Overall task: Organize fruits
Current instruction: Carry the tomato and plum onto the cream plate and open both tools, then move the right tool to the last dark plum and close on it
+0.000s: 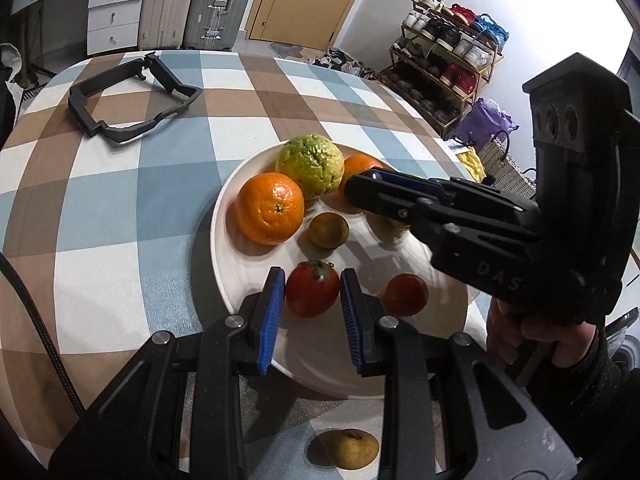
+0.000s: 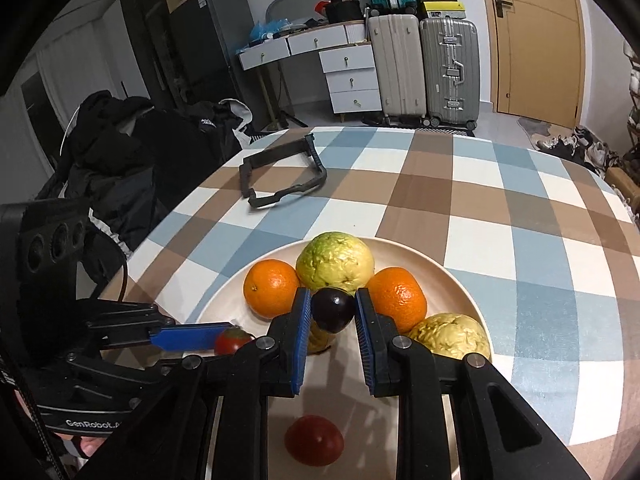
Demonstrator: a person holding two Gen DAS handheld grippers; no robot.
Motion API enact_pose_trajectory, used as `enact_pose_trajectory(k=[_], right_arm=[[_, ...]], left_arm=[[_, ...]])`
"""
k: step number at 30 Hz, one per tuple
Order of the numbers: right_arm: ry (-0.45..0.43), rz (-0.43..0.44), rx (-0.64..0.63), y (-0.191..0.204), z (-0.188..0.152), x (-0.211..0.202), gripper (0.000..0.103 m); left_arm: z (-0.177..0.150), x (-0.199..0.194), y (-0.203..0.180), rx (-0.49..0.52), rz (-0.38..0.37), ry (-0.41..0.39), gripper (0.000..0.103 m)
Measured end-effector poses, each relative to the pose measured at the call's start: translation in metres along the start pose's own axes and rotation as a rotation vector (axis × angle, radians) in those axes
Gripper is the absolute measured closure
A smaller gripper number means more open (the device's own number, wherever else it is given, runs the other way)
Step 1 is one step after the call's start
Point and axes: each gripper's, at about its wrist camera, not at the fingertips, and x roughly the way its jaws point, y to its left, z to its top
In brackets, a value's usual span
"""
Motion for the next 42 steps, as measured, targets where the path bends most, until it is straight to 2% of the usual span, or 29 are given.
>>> enact_pose_trajectory(k=[5,6,7,8,10,11,13,17,19,20,23,25,28,31,35,39,42], right_arm=[[-0.006,0.003,0.045,-0.006,0.0,-0.001,0.077],[-0.016,0.005,0.049,-0.007,0.001,-0.005,0.075],[-0.031,0.005,0.052,-0.007,0.001,-0.009,0.068],[-0.052,0.003,0.054,-0.007,0.001,-0.016,0.06],[-0.09,-0.001,0.059,-0.007,0.002,-0.03,0.053],[-0.112,0.002,0.062,-0.007,0.001,-0.039,0.053],[-0.144,-0.003,0.066,-0.006,0.0,-0.055,0.05],[-0.216,-0.017,0.075,-0.003,-0.01,-0.09,0.03],[-0.249,-0.018,0.073,0.001,-0.017,-0.108,0.028],[-0.264,-0.021,0.071,0.003,-0.021,-0.116,0.024],[-0.315,-0.043,0.081,0.009,-0.035,-0.141,0.009],[-0.334,-0.045,0.084,0.013,-0.043,-0.153,0.005],[-0.343,-0.059,0.083,0.02,-0.055,-0.166,0.002],[-0.345,-0.071,0.078,0.027,-0.068,-0.175,0.001],[-0.337,-0.078,0.074,0.037,-0.086,-0.18,0.0],[-0.31,-0.089,0.065,0.043,-0.099,-0.176,0.0],[-0.288,-0.086,0.076,0.044,-0.108,-0.17,0.0]], left_arm=[[0.001,-0.002,0.0,-0.018,0.0,-0.004,0.078],[0.001,-0.003,0.0,-0.018,0.0,-0.005,0.078],[0.001,-0.006,-0.002,-0.017,0.003,-0.009,0.078],[0.001,-0.009,-0.004,-0.015,0.007,-0.014,0.075],[0.0,-0.016,-0.008,-0.011,0.015,-0.022,0.067],[-0.001,-0.021,-0.011,-0.009,0.017,-0.028,0.062],[-0.003,-0.031,-0.018,-0.001,0.024,-0.046,0.06],[-0.01,-0.056,-0.032,0.026,0.06,-0.086,0.044],[-0.015,-0.071,-0.039,0.032,0.068,-0.113,0.04],[-0.017,-0.078,-0.041,0.032,0.07,-0.129,0.038],[-0.026,-0.099,-0.049,0.021,0.086,-0.162,0.025],[-0.033,-0.11,-0.053,0.016,0.105,-0.188,0.022],[-0.043,-0.122,-0.059,0.011,0.132,-0.206,0.02],[-0.054,-0.128,-0.062,-0.007,0.183,-0.205,0.013],[-0.07,-0.136,-0.062,-0.029,0.209,-0.231,0.001],[-0.085,-0.137,-0.059,-0.037,0.228,-0.238,0.001],[-0.096,-0.131,-0.055,-0.048,0.243,-0.215,0.001]])
